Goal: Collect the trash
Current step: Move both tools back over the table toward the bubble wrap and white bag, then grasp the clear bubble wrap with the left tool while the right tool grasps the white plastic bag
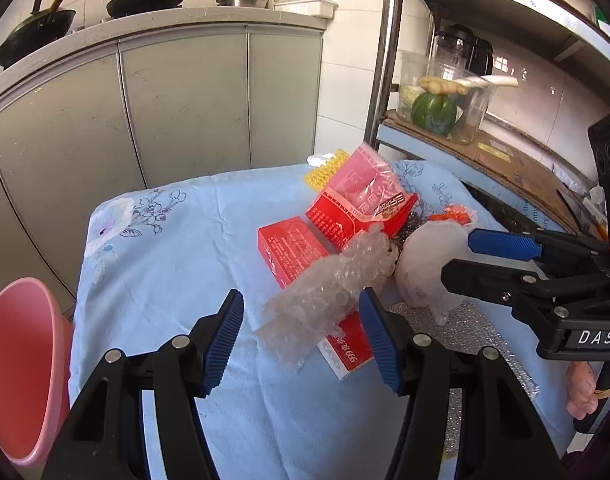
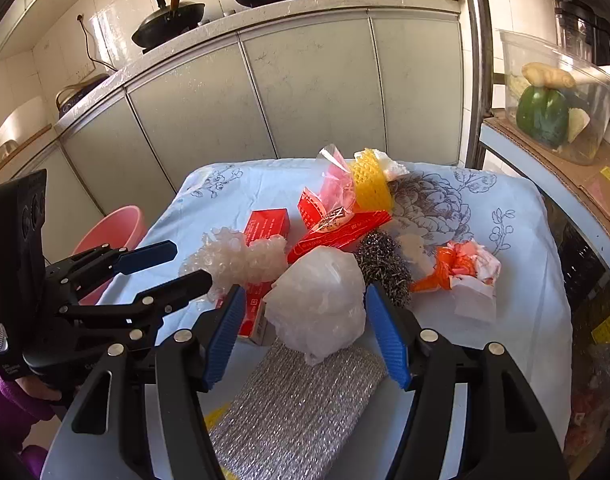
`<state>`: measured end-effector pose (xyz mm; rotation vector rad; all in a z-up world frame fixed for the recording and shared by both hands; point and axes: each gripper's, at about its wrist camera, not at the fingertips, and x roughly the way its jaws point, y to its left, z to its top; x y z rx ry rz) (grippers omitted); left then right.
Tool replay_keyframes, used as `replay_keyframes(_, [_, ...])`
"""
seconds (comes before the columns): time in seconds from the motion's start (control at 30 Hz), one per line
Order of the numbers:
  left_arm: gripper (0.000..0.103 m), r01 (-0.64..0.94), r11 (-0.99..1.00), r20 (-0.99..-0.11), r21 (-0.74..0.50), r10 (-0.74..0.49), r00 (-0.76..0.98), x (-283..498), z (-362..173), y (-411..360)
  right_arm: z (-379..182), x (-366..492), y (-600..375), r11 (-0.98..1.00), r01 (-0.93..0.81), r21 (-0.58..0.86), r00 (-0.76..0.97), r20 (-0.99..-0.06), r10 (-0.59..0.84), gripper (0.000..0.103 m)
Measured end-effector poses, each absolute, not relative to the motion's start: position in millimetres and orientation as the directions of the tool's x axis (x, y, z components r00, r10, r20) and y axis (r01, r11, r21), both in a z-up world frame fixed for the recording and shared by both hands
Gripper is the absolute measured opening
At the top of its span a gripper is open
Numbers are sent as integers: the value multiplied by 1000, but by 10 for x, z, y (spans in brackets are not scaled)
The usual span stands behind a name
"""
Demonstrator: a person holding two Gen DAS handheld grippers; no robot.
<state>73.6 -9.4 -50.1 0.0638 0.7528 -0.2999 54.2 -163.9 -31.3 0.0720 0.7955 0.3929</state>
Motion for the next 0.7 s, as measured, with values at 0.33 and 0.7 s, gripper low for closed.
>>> replay_keyframes(0.33, [35, 324, 945, -674, -47, -269, 688, 750, -597, -177, -489, 721, -1590, 932, -296, 210, 611, -708, 353, 63])
replay_keyframes(0.7, [25, 308, 950, -637, -56, -272, 722, 568, -435, -145, -425, 625, -1668, 925, -293, 241, 628, -681, 376, 39])
